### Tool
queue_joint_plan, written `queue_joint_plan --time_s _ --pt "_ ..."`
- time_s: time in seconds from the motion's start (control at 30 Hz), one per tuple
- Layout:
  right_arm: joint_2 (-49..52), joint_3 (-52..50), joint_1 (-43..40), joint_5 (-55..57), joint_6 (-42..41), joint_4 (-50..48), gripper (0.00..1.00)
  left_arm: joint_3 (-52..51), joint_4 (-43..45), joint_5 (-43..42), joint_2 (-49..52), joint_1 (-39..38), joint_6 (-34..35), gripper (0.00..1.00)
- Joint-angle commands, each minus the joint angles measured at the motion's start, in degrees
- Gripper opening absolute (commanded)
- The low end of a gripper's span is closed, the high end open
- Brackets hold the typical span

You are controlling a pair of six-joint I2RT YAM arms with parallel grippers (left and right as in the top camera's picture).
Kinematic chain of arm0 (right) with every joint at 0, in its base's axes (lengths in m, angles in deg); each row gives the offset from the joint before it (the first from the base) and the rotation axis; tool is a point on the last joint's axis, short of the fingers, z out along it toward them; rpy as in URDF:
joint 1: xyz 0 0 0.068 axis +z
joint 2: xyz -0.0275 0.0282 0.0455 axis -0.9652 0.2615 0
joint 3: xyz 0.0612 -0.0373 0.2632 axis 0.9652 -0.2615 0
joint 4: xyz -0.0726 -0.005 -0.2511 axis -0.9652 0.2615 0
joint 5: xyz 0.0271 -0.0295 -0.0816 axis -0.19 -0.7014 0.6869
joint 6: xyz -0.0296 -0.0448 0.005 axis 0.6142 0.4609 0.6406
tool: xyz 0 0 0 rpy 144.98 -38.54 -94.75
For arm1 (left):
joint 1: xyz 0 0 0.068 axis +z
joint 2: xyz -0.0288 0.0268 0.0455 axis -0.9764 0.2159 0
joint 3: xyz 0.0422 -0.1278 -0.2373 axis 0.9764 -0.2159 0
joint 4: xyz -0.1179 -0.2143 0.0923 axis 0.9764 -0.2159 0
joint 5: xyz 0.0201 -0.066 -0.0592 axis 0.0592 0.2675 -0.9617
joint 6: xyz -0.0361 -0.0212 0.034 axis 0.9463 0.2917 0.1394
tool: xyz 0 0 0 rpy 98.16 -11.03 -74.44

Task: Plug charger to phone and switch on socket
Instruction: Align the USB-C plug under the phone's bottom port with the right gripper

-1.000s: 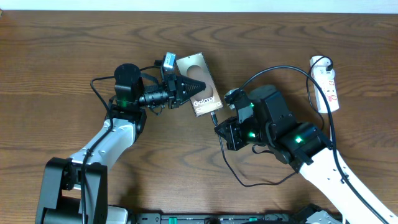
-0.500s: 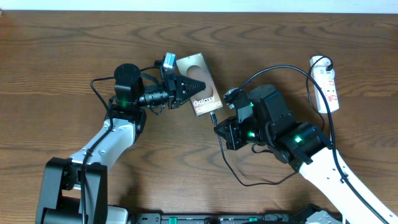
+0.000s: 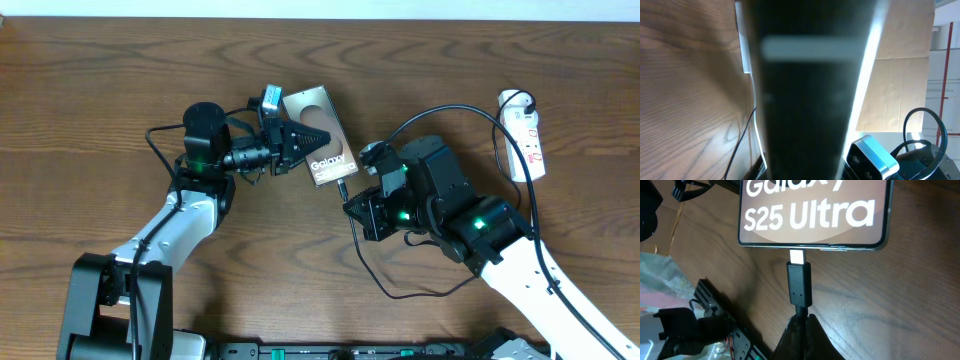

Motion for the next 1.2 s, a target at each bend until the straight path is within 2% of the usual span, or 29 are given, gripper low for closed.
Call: queue_joint_plan --time_s 0.0,1.17 --pt "0.24 0.76 0.57 -0.81 -0.39 0.07 0.01 1.03 0.87 0.11 -0.59 0.09 0.09 0.08" --pt "0.24 0.76 0.57 -1.22 -0.59 0.22 0.01 1.03 0.87 0.35 -0.59 0.09 1.6 0.07"
